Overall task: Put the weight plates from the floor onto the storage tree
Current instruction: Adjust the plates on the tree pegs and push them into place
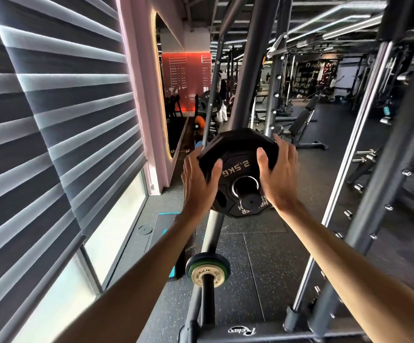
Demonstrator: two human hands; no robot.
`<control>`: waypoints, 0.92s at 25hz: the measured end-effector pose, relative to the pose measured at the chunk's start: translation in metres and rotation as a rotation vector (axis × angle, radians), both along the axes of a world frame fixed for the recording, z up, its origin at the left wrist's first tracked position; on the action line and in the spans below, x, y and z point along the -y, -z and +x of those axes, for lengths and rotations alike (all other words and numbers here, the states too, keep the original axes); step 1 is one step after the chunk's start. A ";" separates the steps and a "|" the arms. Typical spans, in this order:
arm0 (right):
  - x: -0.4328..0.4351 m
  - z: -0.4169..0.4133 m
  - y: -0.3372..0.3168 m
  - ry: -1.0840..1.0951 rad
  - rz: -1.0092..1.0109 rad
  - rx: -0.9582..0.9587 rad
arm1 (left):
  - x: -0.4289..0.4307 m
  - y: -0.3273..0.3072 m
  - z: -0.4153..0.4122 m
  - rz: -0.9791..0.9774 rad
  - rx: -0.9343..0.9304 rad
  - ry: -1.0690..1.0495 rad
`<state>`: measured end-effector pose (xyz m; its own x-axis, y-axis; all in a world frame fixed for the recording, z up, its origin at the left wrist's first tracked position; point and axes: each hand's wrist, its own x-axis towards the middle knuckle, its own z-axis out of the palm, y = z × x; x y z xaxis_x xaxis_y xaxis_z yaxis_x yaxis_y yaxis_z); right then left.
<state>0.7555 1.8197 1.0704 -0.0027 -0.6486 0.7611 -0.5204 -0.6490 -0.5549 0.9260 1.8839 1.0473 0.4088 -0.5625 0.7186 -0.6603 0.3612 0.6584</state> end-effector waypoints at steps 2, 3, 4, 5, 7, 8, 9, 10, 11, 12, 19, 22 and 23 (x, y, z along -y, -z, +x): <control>-0.009 0.017 -0.031 -0.026 -0.152 -0.067 | -0.004 -0.025 0.014 -0.072 0.016 0.006; -0.012 0.031 -0.048 -0.066 -0.190 -0.110 | -0.006 -0.039 0.025 -0.083 0.039 -0.010; -0.014 0.048 -0.066 -0.108 -0.202 -0.165 | -0.009 -0.053 0.039 -0.061 0.071 -0.034; -0.016 0.067 -0.081 -0.152 -0.195 -0.225 | -0.013 -0.067 0.054 -0.011 0.109 -0.061; -0.018 0.109 -0.103 -0.231 -0.141 -0.331 | -0.020 -0.088 0.092 0.152 0.178 -0.120; -0.019 0.135 -0.109 -0.259 -0.116 -0.380 | -0.024 -0.094 0.115 0.243 0.209 -0.172; -0.021 0.160 -0.111 -0.286 -0.088 -0.426 | -0.025 -0.096 0.140 0.338 0.248 -0.235; -0.020 0.185 -0.108 -0.316 -0.051 -0.480 | -0.027 -0.094 0.164 0.430 0.297 -0.293; -0.019 0.213 -0.102 -0.356 -0.011 -0.540 | -0.028 -0.088 0.190 0.523 0.341 -0.337; -0.016 0.241 -0.092 -0.399 0.027 -0.599 | -0.028 -0.079 0.214 0.600 0.373 -0.359; 0.015 0.444 0.037 -0.578 0.281 -1.037 | -0.025 0.039 0.399 1.100 0.258 -0.285; 0.026 0.509 0.113 -0.616 0.417 -1.135 | -0.022 0.102 0.452 1.245 0.130 -0.180; 0.030 0.529 0.140 -0.623 0.473 -1.164 | -0.017 0.124 0.471 1.298 0.116 -0.160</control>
